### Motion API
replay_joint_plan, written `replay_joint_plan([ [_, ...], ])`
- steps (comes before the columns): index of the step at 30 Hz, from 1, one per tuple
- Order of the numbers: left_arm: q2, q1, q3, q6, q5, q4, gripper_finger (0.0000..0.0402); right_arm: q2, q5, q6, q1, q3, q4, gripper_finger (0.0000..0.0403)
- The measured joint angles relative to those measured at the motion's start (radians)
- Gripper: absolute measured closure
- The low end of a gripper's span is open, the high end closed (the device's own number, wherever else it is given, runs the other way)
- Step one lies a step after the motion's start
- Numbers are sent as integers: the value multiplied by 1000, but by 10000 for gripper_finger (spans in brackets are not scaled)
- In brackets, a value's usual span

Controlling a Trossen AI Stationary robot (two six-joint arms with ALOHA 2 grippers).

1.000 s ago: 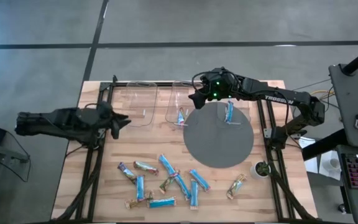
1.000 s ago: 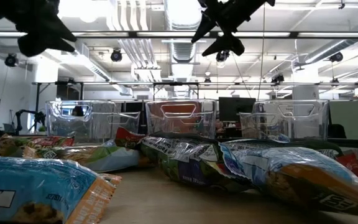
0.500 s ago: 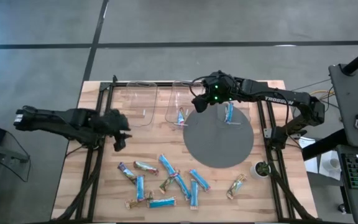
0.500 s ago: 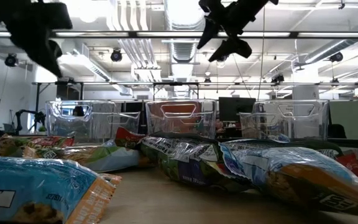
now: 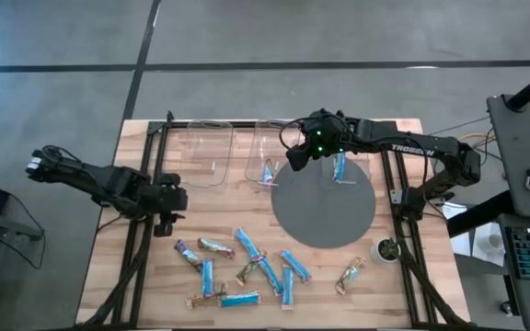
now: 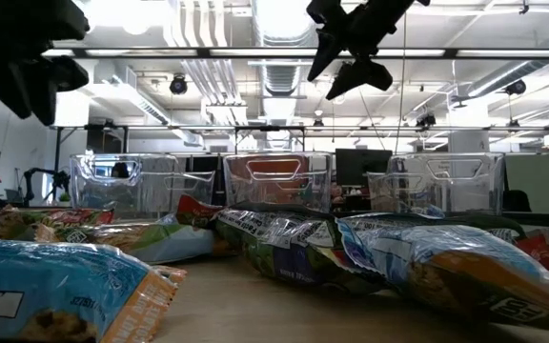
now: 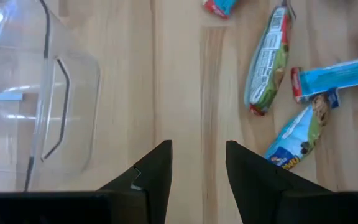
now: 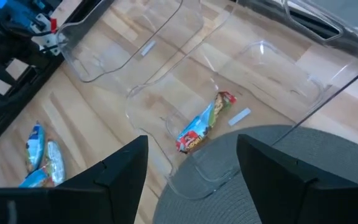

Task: Pick and place Granola Bars by type
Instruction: Put the yellow granola bar into the left transparent bin

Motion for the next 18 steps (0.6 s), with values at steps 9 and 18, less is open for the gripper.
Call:
replay_joint_plan([
  [9,45,1,-2,-5,-12,0,268,0,53,-23,0,-12,3,167],
  [18,59,4,-2,26,-73,-1,268,0,85,-64,-1,-15,5,167],
])
